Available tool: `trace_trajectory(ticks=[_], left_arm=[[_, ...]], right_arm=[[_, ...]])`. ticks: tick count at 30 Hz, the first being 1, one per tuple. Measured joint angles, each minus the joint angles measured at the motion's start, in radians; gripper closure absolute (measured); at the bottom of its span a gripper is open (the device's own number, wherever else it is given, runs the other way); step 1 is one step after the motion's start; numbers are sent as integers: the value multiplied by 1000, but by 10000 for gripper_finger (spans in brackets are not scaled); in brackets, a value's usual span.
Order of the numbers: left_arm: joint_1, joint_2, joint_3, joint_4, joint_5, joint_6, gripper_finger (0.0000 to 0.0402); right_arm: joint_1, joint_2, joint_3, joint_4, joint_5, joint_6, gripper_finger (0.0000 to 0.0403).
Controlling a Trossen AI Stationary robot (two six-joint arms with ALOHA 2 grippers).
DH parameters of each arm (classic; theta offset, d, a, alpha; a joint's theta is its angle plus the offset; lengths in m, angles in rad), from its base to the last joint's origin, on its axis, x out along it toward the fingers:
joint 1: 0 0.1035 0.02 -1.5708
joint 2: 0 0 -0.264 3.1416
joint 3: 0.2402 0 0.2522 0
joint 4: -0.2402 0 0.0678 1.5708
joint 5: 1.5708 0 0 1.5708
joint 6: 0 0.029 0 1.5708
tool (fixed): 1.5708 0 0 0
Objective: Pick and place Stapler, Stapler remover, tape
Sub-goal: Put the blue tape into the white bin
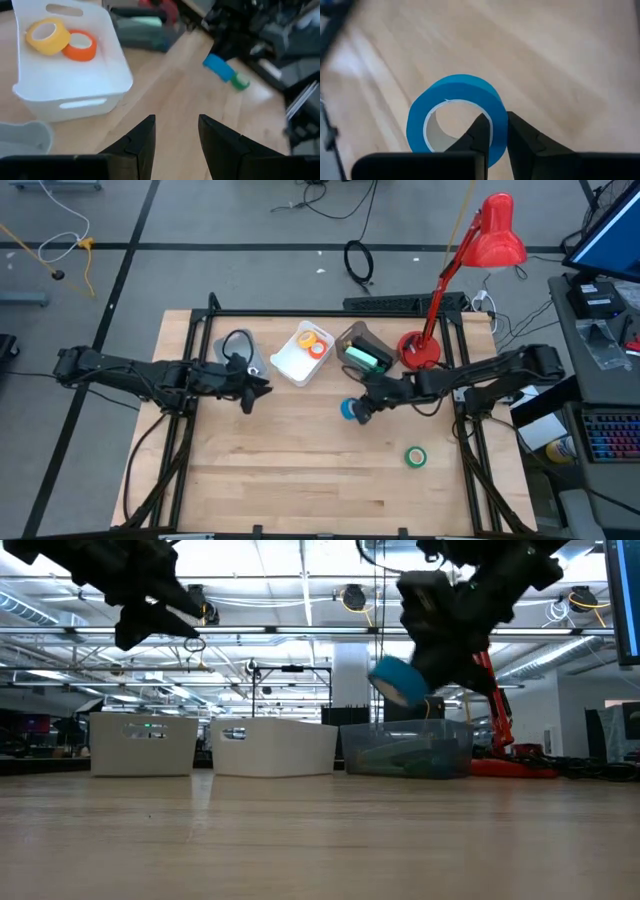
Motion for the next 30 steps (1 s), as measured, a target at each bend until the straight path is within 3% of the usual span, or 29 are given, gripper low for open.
trace_trajectory(ticks=[7,15,24,30], left_arm=[[-3,63,1,221,-7,-50,249],[-16,232,1,557,105,-28,249],[-12,398,3,897,113,-103,250],[-12,474,76,921,108,-105,250]], right_arm=[[-6,-18,1,259,129,-178,371],[-48,-18,1,479,183,-409,371],[-89,-19,2,575,47,-414,371],[-109,-18,2,576,-73,-323,371]])
